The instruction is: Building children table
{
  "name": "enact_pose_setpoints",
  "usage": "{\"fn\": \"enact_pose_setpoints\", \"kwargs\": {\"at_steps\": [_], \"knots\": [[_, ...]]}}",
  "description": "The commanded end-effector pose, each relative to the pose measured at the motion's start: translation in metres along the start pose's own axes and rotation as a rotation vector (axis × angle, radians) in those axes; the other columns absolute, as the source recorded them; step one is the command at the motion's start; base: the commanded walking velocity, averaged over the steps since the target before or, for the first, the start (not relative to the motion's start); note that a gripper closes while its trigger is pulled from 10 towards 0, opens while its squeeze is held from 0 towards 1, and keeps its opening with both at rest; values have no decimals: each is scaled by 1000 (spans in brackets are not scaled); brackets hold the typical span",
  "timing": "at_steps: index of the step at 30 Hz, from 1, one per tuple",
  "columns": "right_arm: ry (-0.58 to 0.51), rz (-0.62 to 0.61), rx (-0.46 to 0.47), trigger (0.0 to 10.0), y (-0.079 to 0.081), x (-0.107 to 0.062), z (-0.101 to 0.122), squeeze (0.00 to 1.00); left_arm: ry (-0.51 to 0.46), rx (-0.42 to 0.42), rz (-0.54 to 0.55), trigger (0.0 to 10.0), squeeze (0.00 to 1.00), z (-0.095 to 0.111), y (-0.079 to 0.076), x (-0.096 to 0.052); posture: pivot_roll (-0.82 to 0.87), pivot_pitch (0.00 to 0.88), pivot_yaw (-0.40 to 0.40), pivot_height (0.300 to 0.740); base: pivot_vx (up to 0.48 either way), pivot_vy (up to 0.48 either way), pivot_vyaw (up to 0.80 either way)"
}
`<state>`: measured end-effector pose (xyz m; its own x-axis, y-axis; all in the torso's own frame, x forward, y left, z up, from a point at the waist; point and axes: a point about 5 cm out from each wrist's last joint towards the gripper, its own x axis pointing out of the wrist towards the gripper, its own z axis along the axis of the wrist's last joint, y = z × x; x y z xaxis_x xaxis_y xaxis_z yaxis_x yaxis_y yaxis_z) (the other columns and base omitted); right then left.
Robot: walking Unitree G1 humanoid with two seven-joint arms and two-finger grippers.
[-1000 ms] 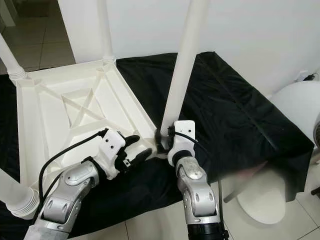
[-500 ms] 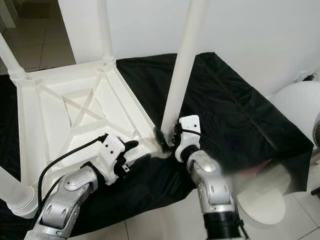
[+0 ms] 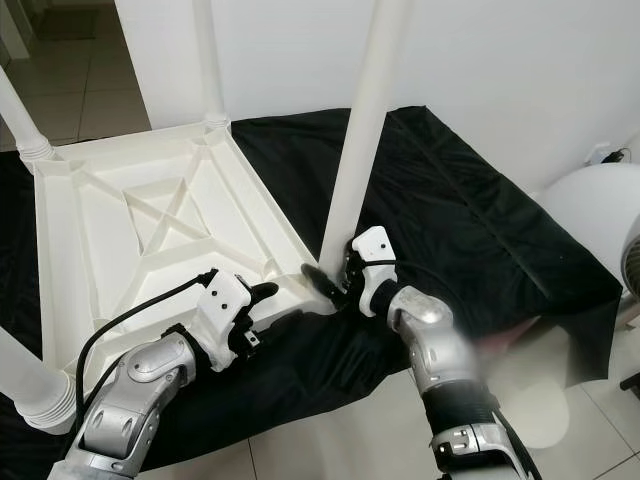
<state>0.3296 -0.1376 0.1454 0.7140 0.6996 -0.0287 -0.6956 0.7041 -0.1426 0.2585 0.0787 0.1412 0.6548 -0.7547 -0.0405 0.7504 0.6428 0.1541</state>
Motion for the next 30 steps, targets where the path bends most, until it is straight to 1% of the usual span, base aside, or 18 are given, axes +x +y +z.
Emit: {"fn": "enact_pose_setpoints", "kwargs": {"at_steps": [1,9,11,13,16,17,20,21,22,23,25,26,28,29,30], "knots": [[23,-2,-26,0,-7,-2,-3,0,3,15,83,10000,0,0,5,0,-27,48,-39,740,0,0,0],[20,20,-10,0,-7,-5,-9,0,4,12,85,10000,0,0,4,-1,-20,51,-41,740,0,0,0],[5,21,18,10000,-6,-5,-12,0,4,10,85,10000,0,0,4,-1,-22,53,-40,740,0,0,0],[-11,7,49,10000,-6,-5,-13,0,4,10,85,10000,0,0,4,-1,-24,53,-38,740,0,0,0],[-27,-10,69,10000,-5,-5,-12,0,3,9,84,10000,0,0,4,-1,-25,54,-37,740,0,0,0],[-36,-25,63,10000,-3,-4,-11,0,3,10,83,10000,0,0,4,-1,-27,55,-36,740,0,0,0],[-55,-78,87,10000,1,-2,-7,0,3,10,81,10000,0,0,4,-1,-27,57,-37,740,0,0,0],[-55,-78,87,10000,1,-2,-7,0,3,10,81,10000,0,0,4,-1,-27,57,-37,740,0,0,0],[-29,-199,97,10000,2,-1,-8,0,4,7,80,10000,0,-1,3,-2,-28,60,-37,740,0,0,0],[-29,-199,97,10000,2,-1,-8,0,4,7,80,10000,0,-1,3,-2,-28,60,-37,740,0,0,0],[-16,-279,120,10000,4,-2,-9,0,6,6,79,10000,0,-1,3,-2,-28,61,-38,740,0,0,0],[-14,-297,129,10000,5,-3,-9,0,6,5,79,10000,0,-1,2,-2,-28,61,-38,740,0,0,0],[-14,-297,129,10000,5,-3,-9,0,6,5,79,10000,0,-1,2,-2,-28,61,-38,740,0,0,0],[-5,-355,157,10000,7,-4,-10,0,6,3,79,10000,0,-1,2,-2,-28,61,-40,740,0,0,0],[14,-450,183,10000,13,-6,-13,0,7,2,78,10000,0,-2,2,-2,-29,59,-40,740,0,0,0]]}}
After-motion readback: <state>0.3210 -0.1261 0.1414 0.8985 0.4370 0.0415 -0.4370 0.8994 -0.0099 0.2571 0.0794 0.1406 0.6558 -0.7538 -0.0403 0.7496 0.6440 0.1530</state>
